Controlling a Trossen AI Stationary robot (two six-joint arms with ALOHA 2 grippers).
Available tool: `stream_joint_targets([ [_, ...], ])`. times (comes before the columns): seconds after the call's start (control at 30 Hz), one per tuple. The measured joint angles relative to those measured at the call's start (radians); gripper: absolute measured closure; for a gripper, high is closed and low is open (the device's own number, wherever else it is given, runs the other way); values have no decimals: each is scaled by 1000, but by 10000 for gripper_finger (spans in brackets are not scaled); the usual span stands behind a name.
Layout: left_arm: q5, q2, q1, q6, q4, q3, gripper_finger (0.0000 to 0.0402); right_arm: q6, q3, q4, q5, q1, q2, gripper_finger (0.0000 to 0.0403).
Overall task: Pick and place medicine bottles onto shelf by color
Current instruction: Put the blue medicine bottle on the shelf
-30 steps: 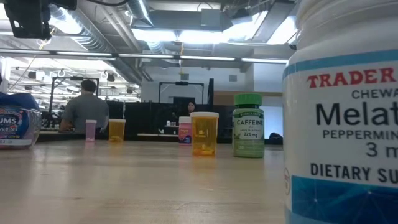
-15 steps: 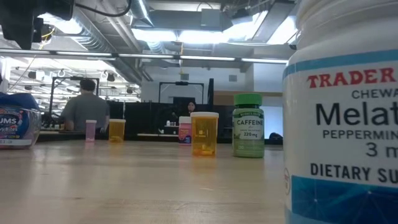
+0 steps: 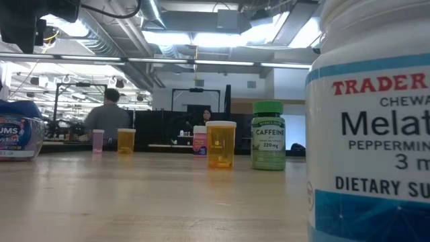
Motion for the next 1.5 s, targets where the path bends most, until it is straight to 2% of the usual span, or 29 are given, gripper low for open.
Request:
stream_joint_targets([
  [0.77, -25, 0, 0, 29, -17, 0, 396, -2, 0, 0, 0, 0, 0, 368],
  [0.9, -13, 0, 0, 0, -35, 0, 359, -2, 0, 0, 0, 0, 0, 368],
  [1.5, 31, 0, 55, 7, -37, -2, 119, 0, 0, 0, 1, 0, 0, 368],
])
